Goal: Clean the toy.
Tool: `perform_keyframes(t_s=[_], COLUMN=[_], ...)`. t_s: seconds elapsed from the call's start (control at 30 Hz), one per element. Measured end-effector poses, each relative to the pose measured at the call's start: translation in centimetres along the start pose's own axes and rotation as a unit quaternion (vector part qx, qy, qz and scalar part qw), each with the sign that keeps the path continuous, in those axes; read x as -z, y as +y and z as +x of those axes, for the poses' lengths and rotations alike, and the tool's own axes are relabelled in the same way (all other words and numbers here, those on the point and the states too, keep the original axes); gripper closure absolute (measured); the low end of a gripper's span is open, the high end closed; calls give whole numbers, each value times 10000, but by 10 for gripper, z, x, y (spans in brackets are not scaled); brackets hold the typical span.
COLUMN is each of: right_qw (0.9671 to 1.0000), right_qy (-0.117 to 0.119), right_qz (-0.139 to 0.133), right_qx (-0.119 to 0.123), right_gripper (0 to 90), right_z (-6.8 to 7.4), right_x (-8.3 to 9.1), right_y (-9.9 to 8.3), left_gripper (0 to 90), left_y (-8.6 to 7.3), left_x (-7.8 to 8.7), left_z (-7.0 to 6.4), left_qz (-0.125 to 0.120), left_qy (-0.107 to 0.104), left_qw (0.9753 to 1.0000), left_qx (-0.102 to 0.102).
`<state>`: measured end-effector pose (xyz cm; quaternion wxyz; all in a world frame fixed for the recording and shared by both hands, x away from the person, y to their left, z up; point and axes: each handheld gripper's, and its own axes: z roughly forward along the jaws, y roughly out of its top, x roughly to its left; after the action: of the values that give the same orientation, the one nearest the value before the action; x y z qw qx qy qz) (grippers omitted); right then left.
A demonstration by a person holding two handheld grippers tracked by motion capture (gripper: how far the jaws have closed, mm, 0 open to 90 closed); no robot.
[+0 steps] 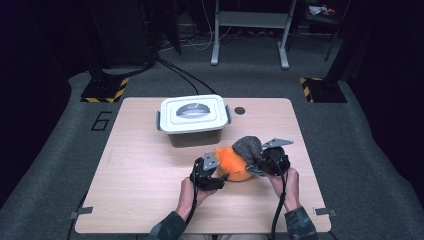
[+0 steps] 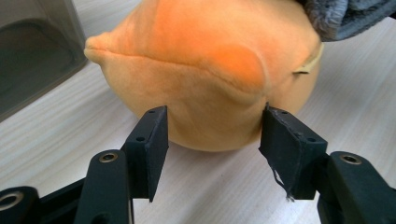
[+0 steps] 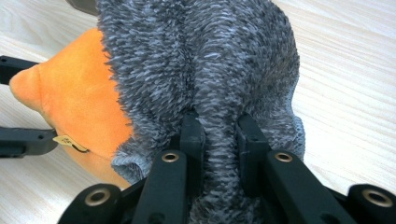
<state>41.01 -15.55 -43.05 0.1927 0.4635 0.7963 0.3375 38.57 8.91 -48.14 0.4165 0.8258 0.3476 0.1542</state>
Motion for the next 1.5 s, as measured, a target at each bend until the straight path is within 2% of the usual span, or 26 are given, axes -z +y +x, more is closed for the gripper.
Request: perform_keyframes(t_s=[0.07, 0.17, 0.23, 0.33, 0.43, 0.5, 0.57, 0.6, 0.63, 0.73, 0.9, 1.03, 1.2, 1.33, 1.4, 1.5], right_qw=[10000, 10000, 10000, 10000, 9999, 9999, 9998, 9998, 9996, 9992, 9982, 9973, 9971, 9978, 9975, 9979], right_qy=[-6, -18, -10, -40, -77, -46, -51, -52, -33, -11, 148, 260, 153, 132, 142, 119], right_qz=[2, 1, -9, 1, -58, -114, -188, -210, -277, -381, -493, -473, -294, -298, -300, -288], right_qx=[-6, -30, -24, 0, -44, -22, -47, 20, -57, 85, 299, 491, 687, 570, 622, 561], right_gripper=[763, 763, 763, 763, 763, 763, 763, 763, 763, 763, 762, 762, 763, 763, 763, 763], right_z=[0, 1, 1, 2, 1, -1, -1, -2, 0, 3, 20, 34, 42, 39, 37, 33], right_x=[0, 0, 0, 0, 3, 6, 10, 13, 17, 26, 36, 36, 17, 12, 12, 12], right_y=[0, 0, 1, 0, -1, -1, -1, -1, -1, 1, 6, 8, 6, 5, 6, 5], left_gripper=[406, 409, 440, 568, 734, 781, 808, 814, 816, 820, 823, 823, 821, 817, 815, 813], left_y=[-1, -2, -2, 0, 2, 4, 8, 10, 11, 15, 19, 21, 18, 16, 16, 15], left_x=[1, -3, -8, -11, -12, -12, -11, -10, -9, -6, 0, 2, -1, -3, -3, -3], left_z=[-2, -6, -8, -9, -6, -5, -3, -3, -3, -2, 0, 1, 6, 8, 9, 10], left_qz=[-25, 68, 101, 27, 12, 25, 18, 0, 8, 9, -65, -103, -54, -88, -89, -93], left_qy=[10, 49, 86, 143, 33, 23, -89, -126, -190, -390, -639, -810, -812, -832, -832, -837], left_qw=[10000, 9997, 9996, 9995, 9998, 9999, 9999, 9999, 9998, 9991, 9971, 9949, 9940, 9927, 9924, 9926], left_qx=[-59, -222, -258, -288, -211, -136, -85, -56, -1, 153, 414, 595, 730, 872, 905, 880])
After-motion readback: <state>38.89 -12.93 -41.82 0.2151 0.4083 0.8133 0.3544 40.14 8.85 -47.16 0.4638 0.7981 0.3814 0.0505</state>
